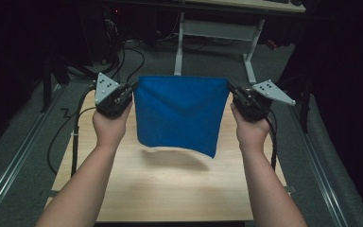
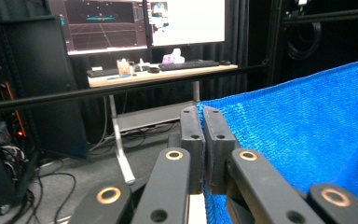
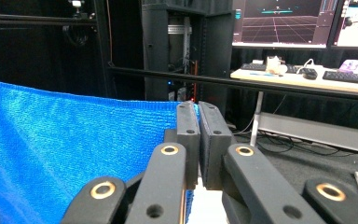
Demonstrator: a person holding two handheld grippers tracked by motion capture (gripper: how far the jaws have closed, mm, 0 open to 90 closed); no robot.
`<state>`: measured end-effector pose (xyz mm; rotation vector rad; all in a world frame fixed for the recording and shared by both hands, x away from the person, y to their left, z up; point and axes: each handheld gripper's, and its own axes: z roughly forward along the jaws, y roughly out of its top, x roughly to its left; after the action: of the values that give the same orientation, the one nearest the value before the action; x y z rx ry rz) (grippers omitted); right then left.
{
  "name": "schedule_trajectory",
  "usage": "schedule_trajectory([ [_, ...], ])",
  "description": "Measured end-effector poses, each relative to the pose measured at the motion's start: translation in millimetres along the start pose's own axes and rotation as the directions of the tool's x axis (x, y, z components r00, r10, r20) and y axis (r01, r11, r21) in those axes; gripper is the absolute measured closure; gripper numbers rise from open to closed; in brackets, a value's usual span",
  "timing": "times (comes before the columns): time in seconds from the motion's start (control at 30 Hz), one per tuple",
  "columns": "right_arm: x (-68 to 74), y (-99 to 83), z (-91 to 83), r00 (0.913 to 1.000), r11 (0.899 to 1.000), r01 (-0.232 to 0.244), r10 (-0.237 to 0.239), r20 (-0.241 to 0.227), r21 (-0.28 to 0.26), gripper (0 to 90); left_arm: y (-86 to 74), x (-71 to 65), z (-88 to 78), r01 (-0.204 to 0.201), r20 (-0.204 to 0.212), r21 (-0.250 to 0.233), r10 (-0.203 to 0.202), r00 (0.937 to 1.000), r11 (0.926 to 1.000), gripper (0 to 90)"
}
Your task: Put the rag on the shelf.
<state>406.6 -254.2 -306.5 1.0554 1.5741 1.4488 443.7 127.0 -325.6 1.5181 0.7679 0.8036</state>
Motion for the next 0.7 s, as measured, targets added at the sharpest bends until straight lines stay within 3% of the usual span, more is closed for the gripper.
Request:
schedule_trajectory([
  [0.27, -14.4, 6.0, 30.5, 0.9993, 0.999, 0.006, -0.008, 0.036, 0.039, 88.8, 1.5, 12.8, 25.4, -0.026, -0.030, 0.034, 0.027, 0.9992, 0.9991, 88.4],
  [0.57, -26.7, 1.8, 64.5, 0.9989, 0.999, -0.014, 0.012, 0.046, 0.044, 88.8, -7.3, 24.7, 53.5, 0.017, -0.094, 0.067, -0.010, 0.9955, 0.9976, 88.3],
  [0.7, -32.1, 1.4, 80.7, 0.9982, 0.997, -0.002, -0.003, 0.060, 0.081, 88.8, -9.3, 29.1, 64.8, 0.003, -0.103, 0.099, 0.007, 0.9946, 0.9951, 88.2],
])
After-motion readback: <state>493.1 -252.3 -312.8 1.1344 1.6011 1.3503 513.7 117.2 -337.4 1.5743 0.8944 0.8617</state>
